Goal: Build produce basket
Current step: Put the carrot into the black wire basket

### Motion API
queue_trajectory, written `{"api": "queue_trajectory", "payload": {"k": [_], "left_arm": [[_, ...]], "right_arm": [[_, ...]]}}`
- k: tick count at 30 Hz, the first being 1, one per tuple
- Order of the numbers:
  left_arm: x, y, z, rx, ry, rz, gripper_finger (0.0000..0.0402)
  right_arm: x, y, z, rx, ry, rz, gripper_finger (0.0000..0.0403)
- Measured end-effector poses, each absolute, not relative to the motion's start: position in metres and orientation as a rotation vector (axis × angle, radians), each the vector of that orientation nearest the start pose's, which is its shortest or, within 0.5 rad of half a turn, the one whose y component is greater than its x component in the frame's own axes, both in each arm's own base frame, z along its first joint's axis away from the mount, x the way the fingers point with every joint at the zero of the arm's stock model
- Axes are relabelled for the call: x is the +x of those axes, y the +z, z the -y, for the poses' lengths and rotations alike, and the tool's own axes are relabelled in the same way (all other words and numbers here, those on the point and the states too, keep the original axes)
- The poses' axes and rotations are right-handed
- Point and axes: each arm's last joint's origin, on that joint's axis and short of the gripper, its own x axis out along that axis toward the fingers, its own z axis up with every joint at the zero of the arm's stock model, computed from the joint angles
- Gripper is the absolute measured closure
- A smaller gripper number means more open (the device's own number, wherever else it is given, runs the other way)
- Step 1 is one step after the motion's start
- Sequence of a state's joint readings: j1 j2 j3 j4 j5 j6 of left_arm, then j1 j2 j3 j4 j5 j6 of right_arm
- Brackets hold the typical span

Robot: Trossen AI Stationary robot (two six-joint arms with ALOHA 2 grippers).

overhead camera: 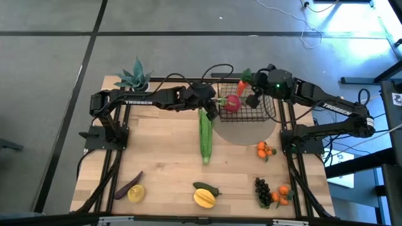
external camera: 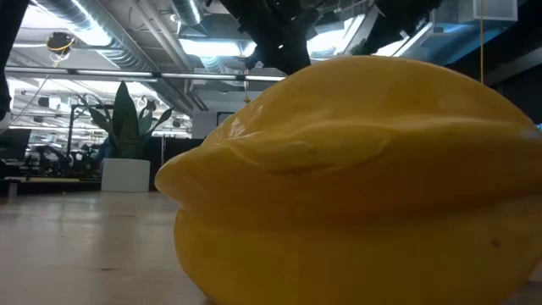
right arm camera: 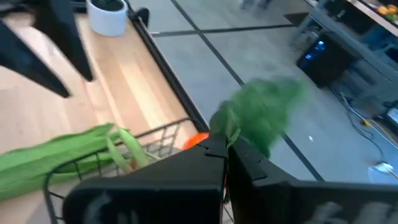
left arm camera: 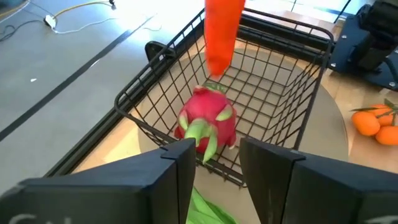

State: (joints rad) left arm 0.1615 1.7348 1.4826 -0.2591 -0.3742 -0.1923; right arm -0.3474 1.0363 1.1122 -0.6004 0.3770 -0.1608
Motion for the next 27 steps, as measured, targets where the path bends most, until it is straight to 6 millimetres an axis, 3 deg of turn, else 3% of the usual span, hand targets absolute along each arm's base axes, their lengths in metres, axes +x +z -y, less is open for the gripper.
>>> {"api": "queue_trajectory", "payload": {"k": [15,27], "left_arm": [[0.382,0.323,-0.065,-0.134,0.557,-0.483,0.0291],[0.372,0.334,-0.061,-0.133,0.552,-0.480,0.0291]], "right_arm": [[0.169,0.344,0.092,-0.084,-0.784,-0.814,0.0403],[0.157,0.299,0.111,0.036,-0.902,-0.923,0.0403]]}}
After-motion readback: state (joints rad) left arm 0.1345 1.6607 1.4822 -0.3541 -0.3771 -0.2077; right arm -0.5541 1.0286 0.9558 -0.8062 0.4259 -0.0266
